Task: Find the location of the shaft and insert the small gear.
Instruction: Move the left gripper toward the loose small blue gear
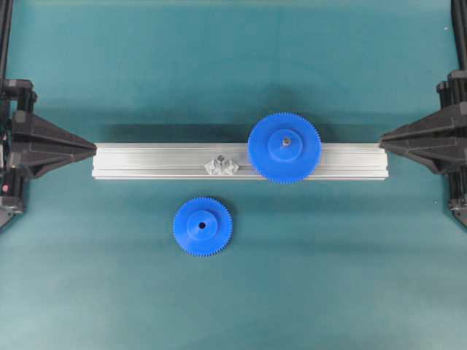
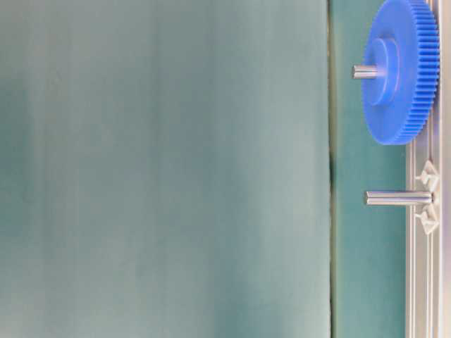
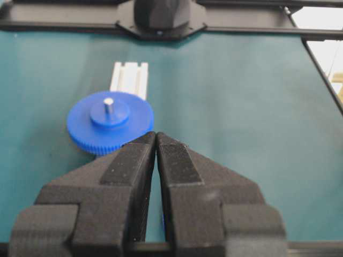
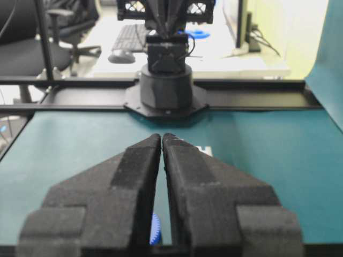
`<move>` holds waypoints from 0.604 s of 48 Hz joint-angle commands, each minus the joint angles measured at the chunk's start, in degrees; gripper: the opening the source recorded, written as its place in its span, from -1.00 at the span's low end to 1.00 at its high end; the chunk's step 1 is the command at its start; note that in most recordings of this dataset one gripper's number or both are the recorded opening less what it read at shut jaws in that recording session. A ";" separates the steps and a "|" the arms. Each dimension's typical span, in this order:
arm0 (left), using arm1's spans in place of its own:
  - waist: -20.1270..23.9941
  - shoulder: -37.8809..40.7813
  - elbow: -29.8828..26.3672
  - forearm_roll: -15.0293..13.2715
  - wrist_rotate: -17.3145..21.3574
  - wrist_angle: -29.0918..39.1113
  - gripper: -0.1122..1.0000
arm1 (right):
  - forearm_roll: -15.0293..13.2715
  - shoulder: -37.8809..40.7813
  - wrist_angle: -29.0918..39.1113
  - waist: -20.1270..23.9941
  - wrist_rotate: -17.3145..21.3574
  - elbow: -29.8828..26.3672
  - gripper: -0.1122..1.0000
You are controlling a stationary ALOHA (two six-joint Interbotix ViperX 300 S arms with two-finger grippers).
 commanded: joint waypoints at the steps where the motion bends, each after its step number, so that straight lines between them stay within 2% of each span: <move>1: 0.62 1.93 -1.85 0.62 -0.44 0.70 -0.61 | 0.18 0.70 -0.09 -0.26 0.18 -1.05 -0.51; 3: 0.62 2.72 -2.72 0.53 -0.44 1.67 -0.62 | 1.58 0.79 2.20 -0.35 0.44 -1.14 -0.53; 5: 0.53 3.78 -3.69 0.62 -0.35 2.81 -0.70 | 2.72 0.70 5.54 -0.44 0.79 -1.41 -0.67; 9: 0.44 5.71 -5.54 0.62 -0.18 4.22 -0.81 | 3.25 0.62 12.74 -1.05 1.67 -2.72 -0.76; 19: 0.18 13.45 -9.32 0.62 -0.09 7.65 -0.81 | 3.25 0.44 25.58 -1.76 2.11 -5.10 -0.77; 29: -1.32 19.86 -12.48 0.62 -0.26 9.23 -0.81 | 3.25 0.97 31.29 -2.20 2.55 -5.10 -0.77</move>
